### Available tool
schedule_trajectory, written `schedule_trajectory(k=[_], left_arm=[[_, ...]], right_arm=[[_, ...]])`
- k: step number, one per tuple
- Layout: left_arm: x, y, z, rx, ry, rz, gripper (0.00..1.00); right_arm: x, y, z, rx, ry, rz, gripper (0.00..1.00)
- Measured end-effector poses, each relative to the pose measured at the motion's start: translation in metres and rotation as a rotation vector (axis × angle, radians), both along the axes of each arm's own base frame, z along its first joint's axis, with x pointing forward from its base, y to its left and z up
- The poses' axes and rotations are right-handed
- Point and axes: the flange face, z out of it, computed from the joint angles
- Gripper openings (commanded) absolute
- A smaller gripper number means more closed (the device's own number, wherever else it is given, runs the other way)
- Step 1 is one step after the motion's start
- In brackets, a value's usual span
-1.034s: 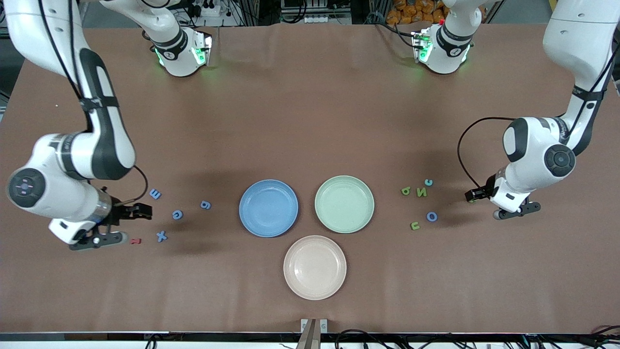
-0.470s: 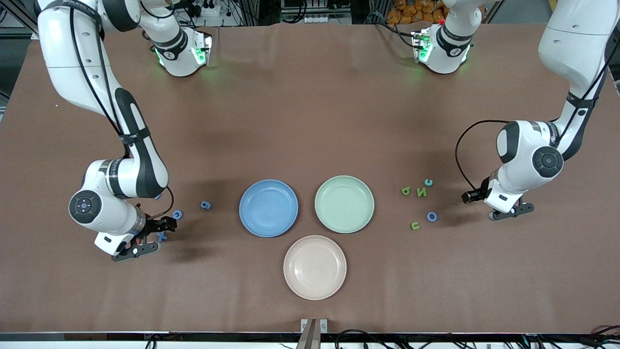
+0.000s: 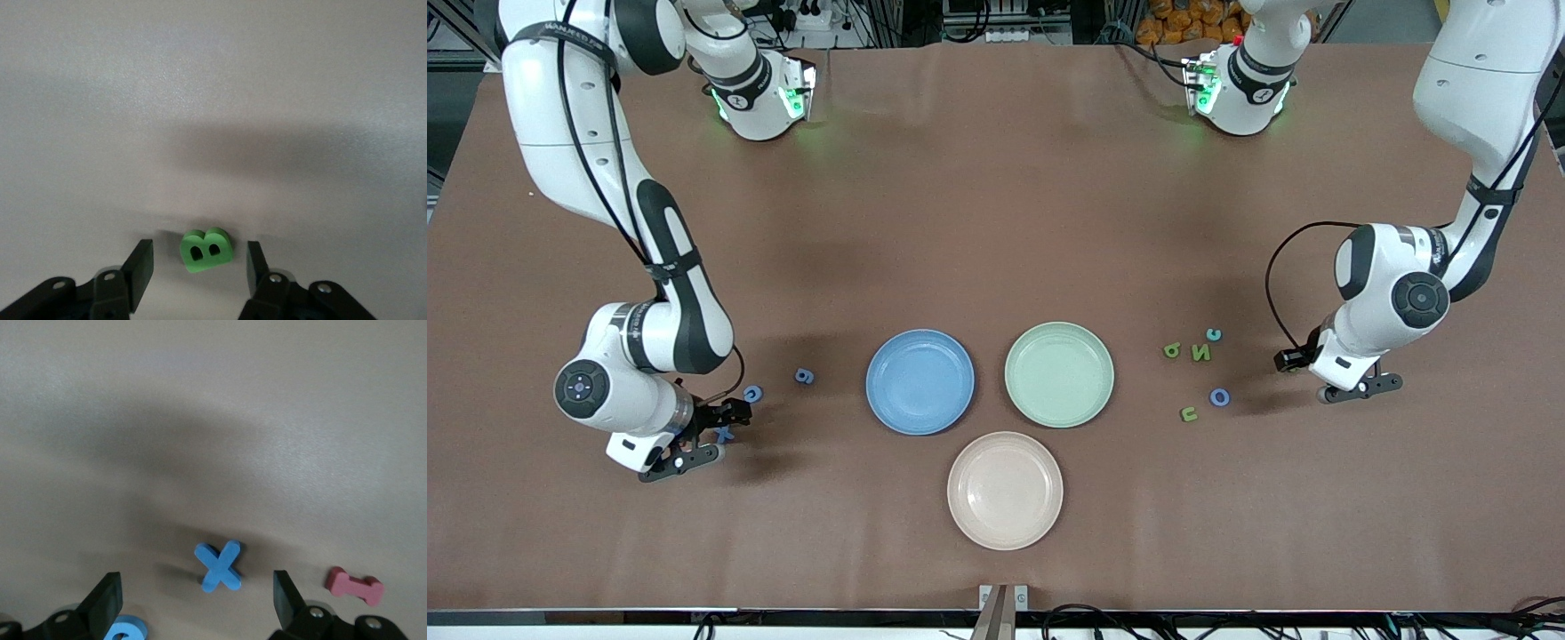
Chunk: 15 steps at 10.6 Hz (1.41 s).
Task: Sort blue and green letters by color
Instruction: 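Close the left gripper on the B while the right gripper grasps the x, then drop the B on the green plate while the right gripper drops x on blue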
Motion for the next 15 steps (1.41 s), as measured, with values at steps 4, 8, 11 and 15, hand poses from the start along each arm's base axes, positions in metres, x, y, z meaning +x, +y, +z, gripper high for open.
schedule_trajectory(k=[4, 8, 11, 15], left_arm=[[-0.002, 0.000, -0.008, -0.001, 0.011, 0.020, 0.59], [-0.002, 0.000, -0.010, -0.002, 0.014, 0.022, 0.58], [-0.002, -0.001, -0.014, -0.006, 0.008, 0.021, 0.46], [0.000, -0.004, -0.012, 0.005, -0.003, -0.005, 0.00]], right_arm=[[0.001, -0.011, -0.007, 0.015, 0.002, -0.002, 1.00], [0.002, -0.012, -0.012, 0.013, -0.006, -0.002, 1.00], [0.003, -0.016, -0.019, 0.011, -0.016, -0.009, 1.00], [0.003, -0.021, -0.022, 0.021, -0.015, -0.027, 0.69]])
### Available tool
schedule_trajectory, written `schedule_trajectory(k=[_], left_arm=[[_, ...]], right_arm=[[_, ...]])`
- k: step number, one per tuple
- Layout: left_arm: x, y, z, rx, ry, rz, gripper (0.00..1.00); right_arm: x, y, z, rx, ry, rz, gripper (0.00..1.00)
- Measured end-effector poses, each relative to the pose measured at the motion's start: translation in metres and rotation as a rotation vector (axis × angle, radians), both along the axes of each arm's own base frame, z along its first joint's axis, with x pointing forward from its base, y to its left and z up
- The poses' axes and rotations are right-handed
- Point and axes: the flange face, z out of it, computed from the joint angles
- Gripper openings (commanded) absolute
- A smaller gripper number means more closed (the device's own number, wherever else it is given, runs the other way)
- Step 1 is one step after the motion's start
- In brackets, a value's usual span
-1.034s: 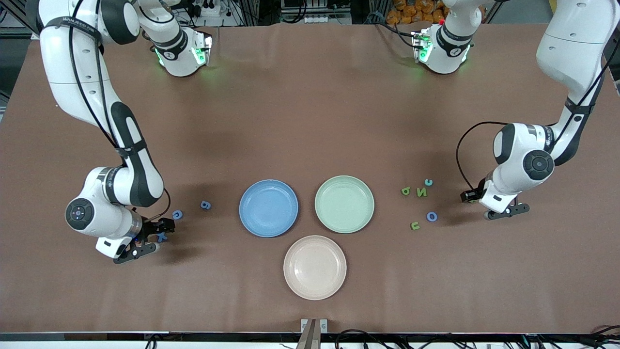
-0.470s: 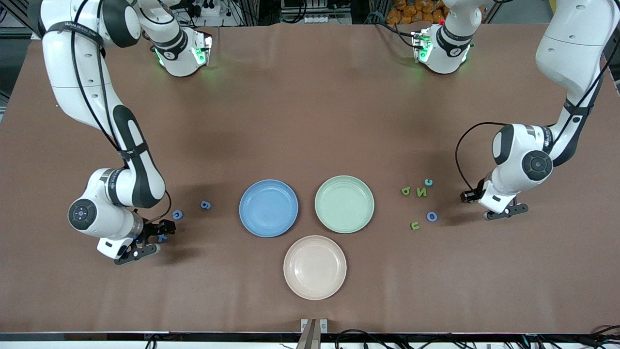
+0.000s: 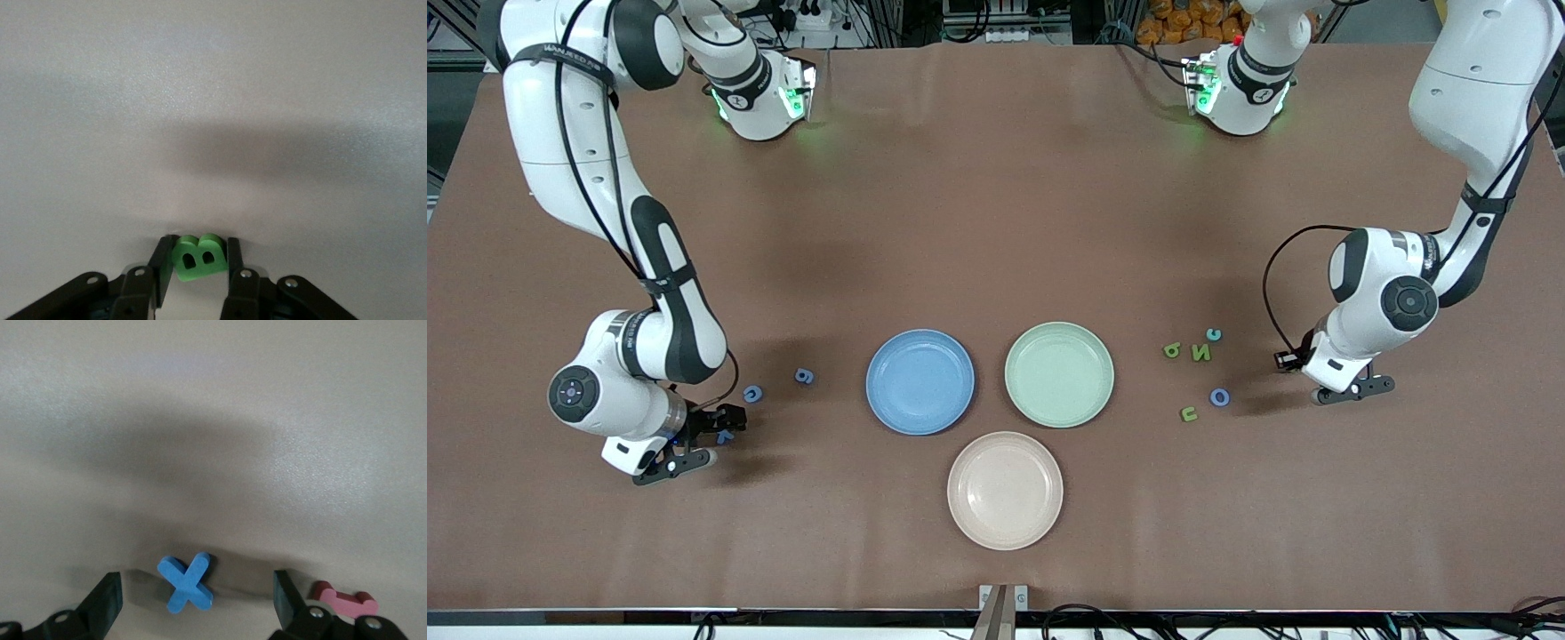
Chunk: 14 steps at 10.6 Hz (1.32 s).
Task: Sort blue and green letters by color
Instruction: 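Drop the B on the green plate while the right gripper drops x on blue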
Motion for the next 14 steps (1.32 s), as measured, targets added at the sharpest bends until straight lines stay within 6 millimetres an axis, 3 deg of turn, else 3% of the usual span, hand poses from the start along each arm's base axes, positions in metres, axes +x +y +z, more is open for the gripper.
schedule_trajectory(k=[1, 2, 5, 7, 10, 12, 14], left_arm=[[0.000, 0.000, 0.000, 0.001, 0.000, -0.002, 0.00], [0.001, 0.000, 0.000, 0.001, -0.002, -0.002, 0.00], [0.010, -0.015, 0.014, -0.001, -0.037, 0.001, 0.00], [0.016, -0.049, 0.042, -0.011, -0.070, -0.049, 0.00], [0.015, -0.133, 0.096, -0.054, -0.137, -0.154, 0.00], [0.012, -0.184, 0.114, -0.085, -0.170, -0.198, 0.00], [0.003, -0.251, 0.120, -0.124, -0.185, -0.157, 0.00]], right_arm=[[0.000, 0.001, 0.000, 0.002, -0.001, -0.001, 0.30], [0.000, 0.001, 0.000, 0.002, -0.001, 0.000, 0.00], [0.004, 0.002, 0.006, 0.003, -0.013, 0.002, 0.00], [0.005, 0.002, 0.008, 0.005, -0.016, 0.000, 0.00], [0.007, 0.020, 0.012, 0.061, -0.012, -0.035, 0.00], [0.013, 0.041, 0.036, 0.100, 0.048, -0.076, 0.00], [0.018, 0.081, 0.067, 0.199, 0.092, -0.160, 0.00]])
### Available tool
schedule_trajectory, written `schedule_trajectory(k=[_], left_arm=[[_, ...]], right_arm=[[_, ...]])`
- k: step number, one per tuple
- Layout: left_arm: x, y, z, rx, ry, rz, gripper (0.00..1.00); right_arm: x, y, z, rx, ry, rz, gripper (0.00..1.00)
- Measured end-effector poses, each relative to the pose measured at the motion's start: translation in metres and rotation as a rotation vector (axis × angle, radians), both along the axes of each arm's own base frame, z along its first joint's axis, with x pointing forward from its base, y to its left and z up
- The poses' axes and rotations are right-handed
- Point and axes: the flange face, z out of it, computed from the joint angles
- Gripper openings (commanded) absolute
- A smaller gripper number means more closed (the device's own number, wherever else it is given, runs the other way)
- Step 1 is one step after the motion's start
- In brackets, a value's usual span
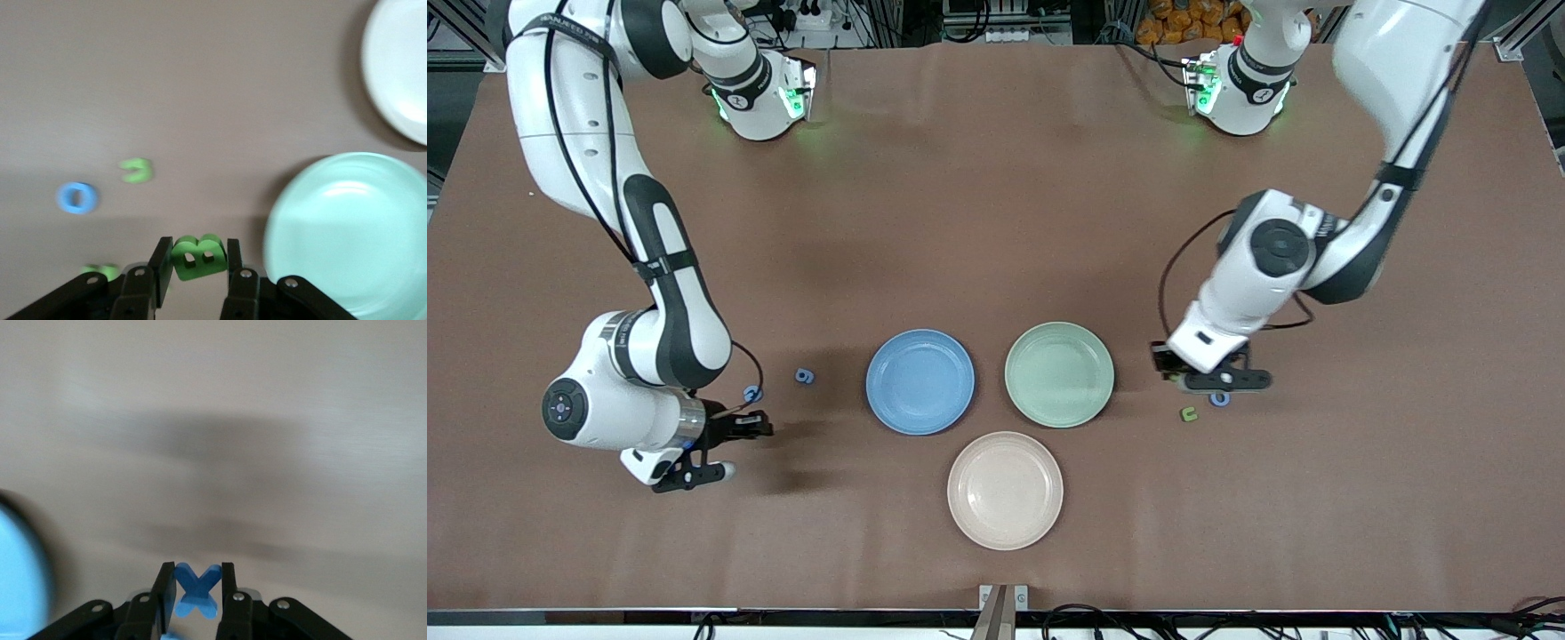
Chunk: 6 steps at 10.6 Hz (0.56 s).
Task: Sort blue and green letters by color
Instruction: 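Drop the B on the green plate while the right gripper drops x on blue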
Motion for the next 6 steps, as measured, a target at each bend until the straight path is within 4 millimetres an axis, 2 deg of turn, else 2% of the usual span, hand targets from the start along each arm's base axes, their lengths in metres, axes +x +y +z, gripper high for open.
schedule_trajectory(k=[2, 3, 4, 5, 6], left_arm=[[-0.022, -0.084, -0.007, -0.060, 0.023, 0.076, 0.00], [-0.034, -0.119, -0.014, -0.082, 0.041, 0.101, 0.00], [-0.044, -0.145, -0.023, -0.097, 0.060, 0.120, 0.00], [-0.051, -0.167, -0.033, -0.111, 0.078, 0.140, 0.00], [-0.053, -0.183, -0.042, -0.119, 0.088, 0.164, 0.00]], right_arm=[[-0.006, 0.064, 0.018, 0.081, 0.049, -0.123, 0.00], [-0.013, 0.098, 0.023, 0.109, 0.083, -0.168, 0.11], [-0.021, 0.128, 0.026, 0.134, 0.119, -0.207, 0.68], [-0.028, 0.154, 0.029, 0.153, 0.157, -0.253, 1.00], [-0.036, 0.176, 0.033, 0.164, 0.198, -0.312, 1.00]])
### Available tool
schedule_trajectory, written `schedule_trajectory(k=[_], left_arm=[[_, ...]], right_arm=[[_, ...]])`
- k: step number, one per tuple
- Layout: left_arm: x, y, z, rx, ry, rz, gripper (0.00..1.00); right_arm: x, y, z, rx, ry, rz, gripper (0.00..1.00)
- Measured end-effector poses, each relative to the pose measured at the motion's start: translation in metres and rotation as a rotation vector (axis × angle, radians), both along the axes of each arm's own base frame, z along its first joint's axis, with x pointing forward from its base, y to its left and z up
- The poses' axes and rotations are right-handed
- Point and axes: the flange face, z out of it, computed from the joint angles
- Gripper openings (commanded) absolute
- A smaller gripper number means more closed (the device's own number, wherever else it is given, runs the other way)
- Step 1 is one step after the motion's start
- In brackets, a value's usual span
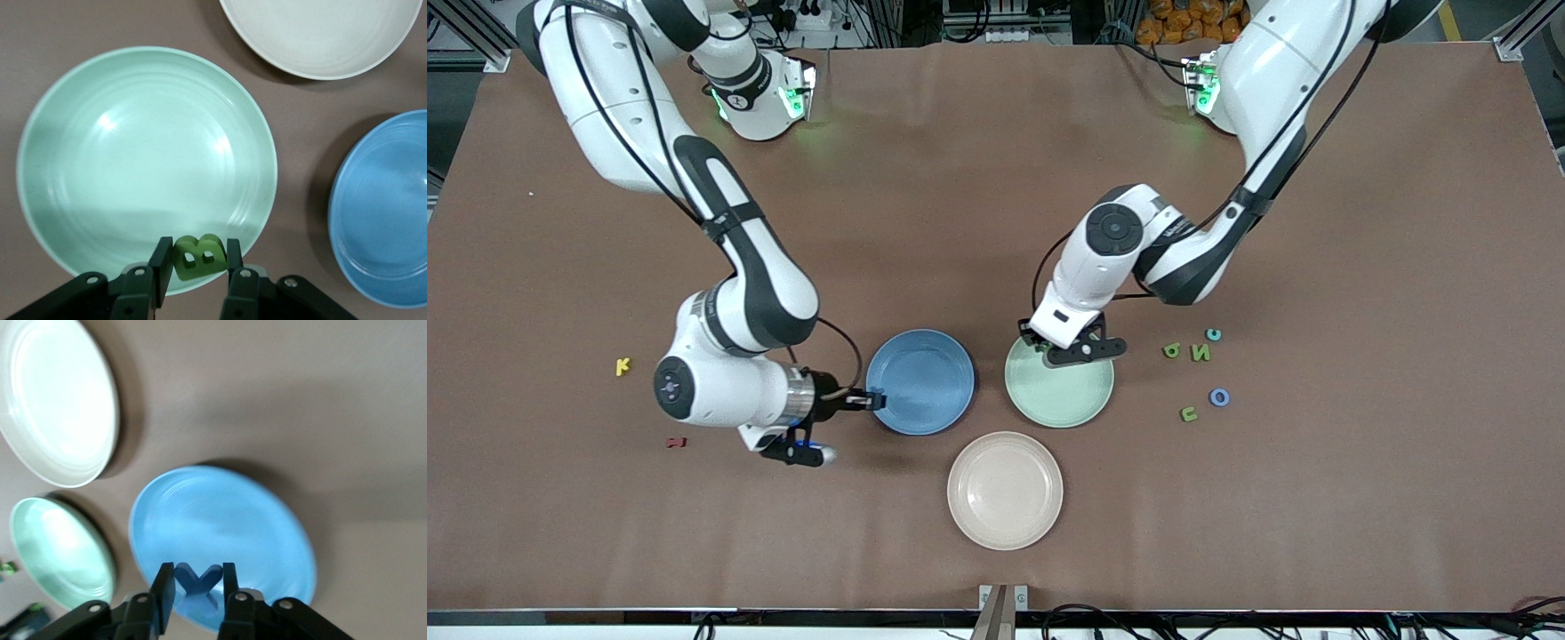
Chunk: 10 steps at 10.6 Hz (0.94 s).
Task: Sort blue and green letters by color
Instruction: 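Drop the B on the green plate while the right gripper drops x on blue, then move the left gripper to the green N while the right gripper reaches the 6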
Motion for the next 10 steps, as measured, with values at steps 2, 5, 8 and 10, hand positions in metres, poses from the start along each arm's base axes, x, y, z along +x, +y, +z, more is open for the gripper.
schedule_trajectory(k=[2, 5, 8, 10], left_arm=[[0.004, -0.009, -0.019, 0.024, -0.004, 0.012, 0.00], [0.010, 0.000, -0.043, 0.054, 0.007, 0.027, 1.00], [0.028, 0.008, -0.032, 0.044, -0.031, 0.047, 1.00], [0.053, 0.021, 0.002, 0.047, -0.112, 0.060, 1.00]], right_arm=[[-0.010, 0.024, 0.001, -0.005, 0.056, -0.069, 1.00], [-0.011, 0.008, -0.014, -0.036, 0.086, -0.096, 1.00], [-0.005, -0.050, -0.030, -0.227, 0.045, 0.046, 1.00], [-0.018, -0.048, -0.027, -0.296, 0.022, 0.107, 1.00]])
